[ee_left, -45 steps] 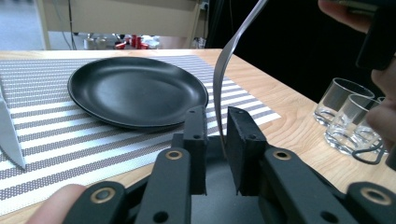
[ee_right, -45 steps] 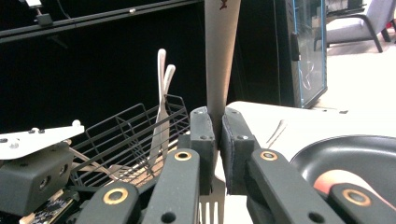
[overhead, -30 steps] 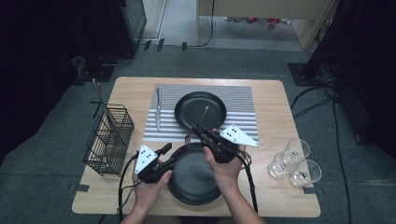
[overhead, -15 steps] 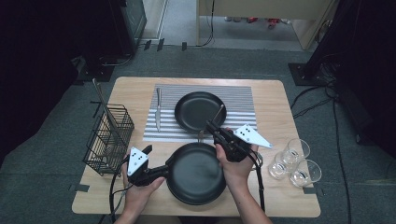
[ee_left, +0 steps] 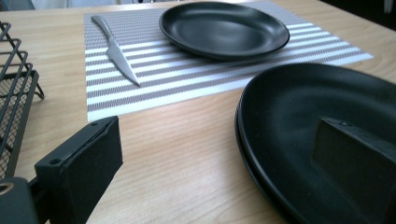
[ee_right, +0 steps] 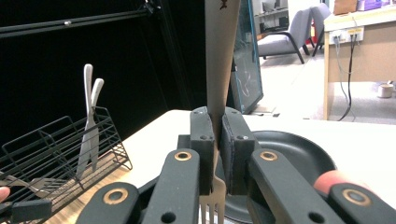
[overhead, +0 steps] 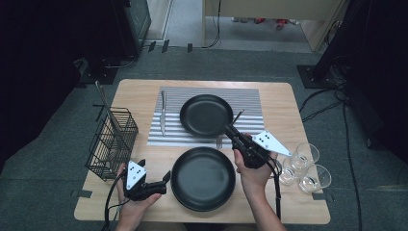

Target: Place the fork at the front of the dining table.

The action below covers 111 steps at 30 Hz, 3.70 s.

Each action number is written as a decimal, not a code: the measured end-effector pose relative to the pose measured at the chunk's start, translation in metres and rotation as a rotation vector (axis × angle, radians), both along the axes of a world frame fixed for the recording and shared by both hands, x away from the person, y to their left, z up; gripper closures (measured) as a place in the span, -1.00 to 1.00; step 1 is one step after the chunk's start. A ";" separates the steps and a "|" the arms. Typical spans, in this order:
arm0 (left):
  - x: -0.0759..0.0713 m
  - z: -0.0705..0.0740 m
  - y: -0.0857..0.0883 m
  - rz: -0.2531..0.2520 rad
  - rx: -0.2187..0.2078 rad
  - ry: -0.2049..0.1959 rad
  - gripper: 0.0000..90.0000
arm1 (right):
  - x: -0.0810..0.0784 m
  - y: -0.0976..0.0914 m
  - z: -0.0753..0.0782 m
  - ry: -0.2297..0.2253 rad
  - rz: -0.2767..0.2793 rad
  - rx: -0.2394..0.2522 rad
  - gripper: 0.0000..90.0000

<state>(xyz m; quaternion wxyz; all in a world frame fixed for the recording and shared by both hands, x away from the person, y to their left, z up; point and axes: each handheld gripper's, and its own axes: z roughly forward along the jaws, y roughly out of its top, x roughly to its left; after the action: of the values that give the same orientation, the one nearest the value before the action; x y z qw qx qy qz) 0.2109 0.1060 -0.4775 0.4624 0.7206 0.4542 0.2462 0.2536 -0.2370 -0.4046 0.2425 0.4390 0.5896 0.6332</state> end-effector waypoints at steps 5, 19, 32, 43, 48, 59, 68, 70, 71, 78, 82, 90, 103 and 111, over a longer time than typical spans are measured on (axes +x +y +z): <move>-0.001 -0.010 0.005 -0.001 -0.002 -0.017 -0.96 | 0.001 -0.009 -0.002 0.005 -0.029 -0.002 0.89; 0.003 -0.026 0.006 -0.005 0.014 0.013 -0.95 | 0.010 -0.025 -0.014 0.046 -0.116 -0.003 0.89; 0.004 -0.030 0.005 -0.017 0.021 0.033 -0.95 | 0.032 -0.034 -0.033 0.113 -0.215 -0.027 0.89; 0.004 -0.030 0.005 -0.028 0.022 0.032 -0.95 | 0.055 -0.034 -0.049 0.172 -0.305 -0.131 0.89; 0.004 -0.030 0.005 -0.033 0.019 0.035 -0.95 | 0.059 -0.034 -0.051 0.179 -0.321 -0.137 0.89; 0.004 -0.029 0.005 -0.039 0.016 0.038 -0.95 | 0.072 -0.032 -0.061 0.212 -0.378 -0.202 0.89; 0.004 -0.030 0.005 -0.044 0.014 0.039 -0.95 | 0.082 -0.036 -0.066 0.245 -0.396 -0.190 0.89; 0.004 -0.030 0.005 -0.044 0.012 0.039 -0.95 | 0.084 -0.036 -0.068 0.249 -0.398 -0.189 0.89; 0.004 -0.030 0.005 -0.045 0.011 0.040 -0.95 | 0.087 -0.036 -0.069 0.252 -0.400 -0.193 0.89; 0.004 -0.029 0.006 -0.049 0.007 0.041 -0.95 | 0.093 -0.034 -0.070 0.255 -0.428 -0.214 0.89; 0.005 -0.029 0.006 -0.051 0.003 0.042 -0.95 | 0.094 -0.036 -0.070 0.257 -0.432 -0.225 0.89; 0.005 -0.029 0.006 -0.054 0.003 0.042 -0.95 | 0.097 -0.037 -0.068 0.261 -0.449 -0.246 0.89; 0.004 -0.030 0.005 -0.055 0.006 0.041 -0.95 | 0.107 -0.040 -0.071 0.284 -0.448 -0.238 0.89; 0.004 -0.029 0.005 -0.056 0.004 0.042 -0.95 | 0.116 -0.045 -0.079 0.294 -0.446 -0.172 0.89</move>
<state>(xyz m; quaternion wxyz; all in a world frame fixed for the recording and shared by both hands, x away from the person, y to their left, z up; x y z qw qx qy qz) 0.2150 0.1114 -0.5070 0.4581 0.7389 0.4429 0.2190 0.3696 -0.2821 -0.4835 0.3240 0.6228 0.5590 0.4412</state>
